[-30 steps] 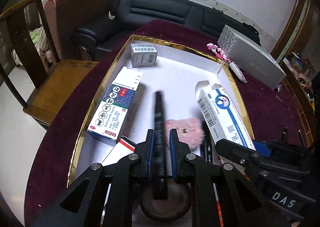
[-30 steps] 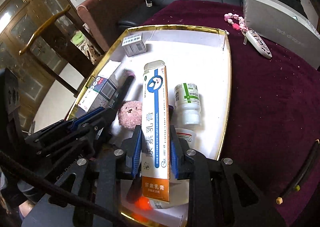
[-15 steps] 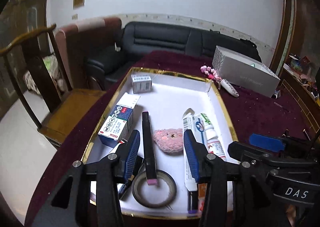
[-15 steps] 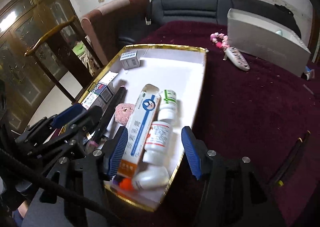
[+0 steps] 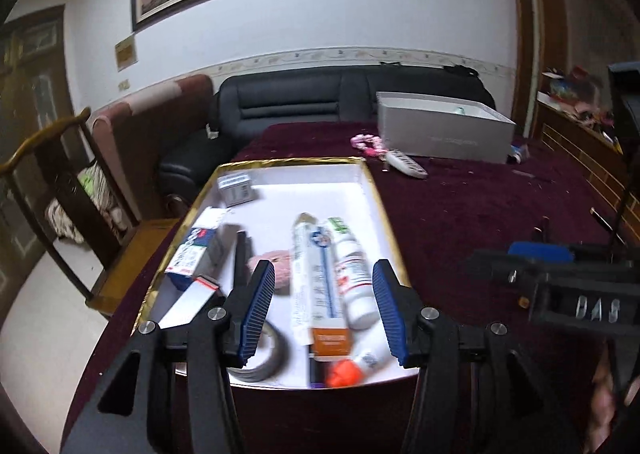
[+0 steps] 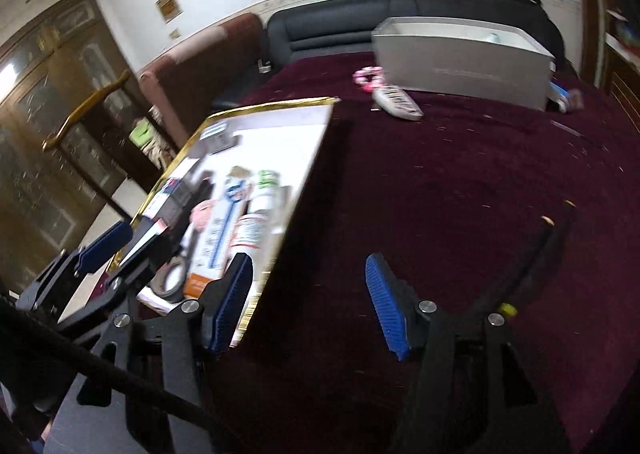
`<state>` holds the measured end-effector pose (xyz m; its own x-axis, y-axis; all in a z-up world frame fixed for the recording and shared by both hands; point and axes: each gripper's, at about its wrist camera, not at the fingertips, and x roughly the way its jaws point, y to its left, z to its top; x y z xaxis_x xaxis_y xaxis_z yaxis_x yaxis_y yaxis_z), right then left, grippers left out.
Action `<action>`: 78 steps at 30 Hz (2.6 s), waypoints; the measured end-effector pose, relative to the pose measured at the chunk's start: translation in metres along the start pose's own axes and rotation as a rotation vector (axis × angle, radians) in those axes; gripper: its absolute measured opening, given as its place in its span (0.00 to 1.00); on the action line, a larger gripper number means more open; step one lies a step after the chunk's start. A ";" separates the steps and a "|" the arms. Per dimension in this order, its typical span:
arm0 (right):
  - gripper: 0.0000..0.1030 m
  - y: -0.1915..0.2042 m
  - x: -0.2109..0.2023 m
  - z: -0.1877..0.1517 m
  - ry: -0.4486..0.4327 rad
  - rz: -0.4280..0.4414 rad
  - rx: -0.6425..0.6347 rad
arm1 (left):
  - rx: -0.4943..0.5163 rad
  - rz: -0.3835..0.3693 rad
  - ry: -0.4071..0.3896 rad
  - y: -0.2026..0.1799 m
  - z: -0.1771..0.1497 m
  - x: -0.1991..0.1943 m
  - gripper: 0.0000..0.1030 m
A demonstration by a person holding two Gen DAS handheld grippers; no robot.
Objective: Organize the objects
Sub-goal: 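Carry the marker and white-orange tube into the tray and open both tools, then grasp a black marker with the left tool while the right tool grasps another black marker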
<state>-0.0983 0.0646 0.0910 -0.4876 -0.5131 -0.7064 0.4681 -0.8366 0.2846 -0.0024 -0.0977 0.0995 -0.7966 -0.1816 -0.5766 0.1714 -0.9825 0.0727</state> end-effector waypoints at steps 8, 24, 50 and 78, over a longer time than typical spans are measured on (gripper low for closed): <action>0.56 -0.070 -0.021 -0.002 -0.028 -0.077 0.110 | 0.105 -0.027 -0.013 -0.048 0.004 -0.007 0.44; 0.56 -0.175 -0.030 -0.017 -0.067 -0.115 0.327 | 0.352 -0.046 -0.026 -0.159 -0.004 -0.006 0.44; 0.56 -0.190 -0.040 -0.016 -0.083 -0.066 0.397 | 0.431 -0.055 -0.008 -0.192 -0.009 0.005 0.44; 0.56 -0.208 -0.045 -0.017 -0.095 -0.060 0.469 | 0.421 -0.484 0.302 -0.197 0.018 0.067 0.43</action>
<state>-0.1612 0.2650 0.0524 -0.5789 -0.4585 -0.6742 0.0650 -0.8502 0.5224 -0.1002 0.0826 0.0616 -0.5210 0.2386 -0.8195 -0.4483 -0.8935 0.0248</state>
